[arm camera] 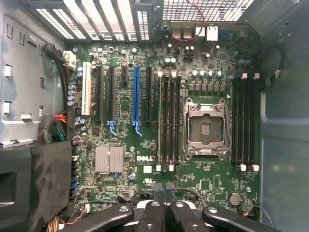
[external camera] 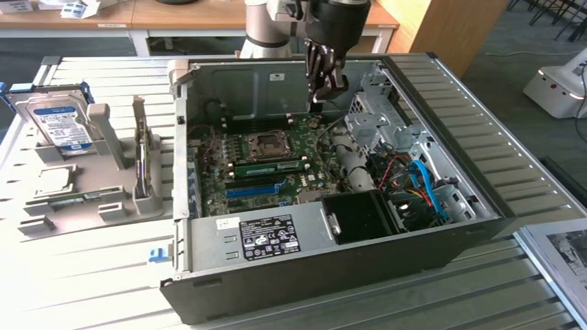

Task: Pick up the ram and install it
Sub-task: 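Press down the ram until it locks into place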

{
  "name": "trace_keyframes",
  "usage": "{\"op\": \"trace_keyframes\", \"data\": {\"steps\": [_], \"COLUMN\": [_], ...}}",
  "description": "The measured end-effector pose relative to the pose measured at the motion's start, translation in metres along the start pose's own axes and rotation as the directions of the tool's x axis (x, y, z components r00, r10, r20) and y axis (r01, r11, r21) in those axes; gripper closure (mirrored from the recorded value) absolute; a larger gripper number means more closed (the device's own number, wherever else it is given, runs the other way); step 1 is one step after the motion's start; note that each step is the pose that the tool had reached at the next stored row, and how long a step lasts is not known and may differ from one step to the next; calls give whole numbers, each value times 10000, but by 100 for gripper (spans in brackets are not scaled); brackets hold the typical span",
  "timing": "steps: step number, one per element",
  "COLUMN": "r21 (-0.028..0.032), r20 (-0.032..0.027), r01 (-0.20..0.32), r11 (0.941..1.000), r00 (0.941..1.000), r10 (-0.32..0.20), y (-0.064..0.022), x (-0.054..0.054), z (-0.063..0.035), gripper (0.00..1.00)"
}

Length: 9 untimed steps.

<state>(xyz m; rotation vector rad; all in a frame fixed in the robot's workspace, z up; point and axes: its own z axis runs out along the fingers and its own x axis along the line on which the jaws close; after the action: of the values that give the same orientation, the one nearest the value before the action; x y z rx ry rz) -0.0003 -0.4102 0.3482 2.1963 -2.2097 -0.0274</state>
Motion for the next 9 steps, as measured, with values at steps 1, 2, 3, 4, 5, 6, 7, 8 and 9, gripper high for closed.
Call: {"op": "trace_keyframes", "data": {"steps": [1, 2, 3, 4, 5, 6, 7, 8, 9], "r21": [-1, 0, 1, 1, 0, 0, 0, 0, 0], "r20": [-1, 0, 0, 1, 0, 0, 1, 1, 0], "r01": [0, 0, 0, 0, 0, 0, 0, 0, 0], "r11": [10000, 10000, 10000, 10000, 10000, 10000, 10000, 10000, 10000], "r00": [10000, 10000, 10000, 10000, 10000, 10000, 10000, 10000, 10000], "r10": [0, 0, 0, 0, 0, 0, 0, 0, 0], "y": [0, -1, -1, -2, -2, -2, -3, -3, -4], "x": [0, 0, 0, -1, -1, -1, -1, -1, -1], "z": [13, 28, 41, 53, 66, 79, 92, 104, 114], "gripper": [90, 90, 90, 90, 90, 90, 90, 90, 90]}}
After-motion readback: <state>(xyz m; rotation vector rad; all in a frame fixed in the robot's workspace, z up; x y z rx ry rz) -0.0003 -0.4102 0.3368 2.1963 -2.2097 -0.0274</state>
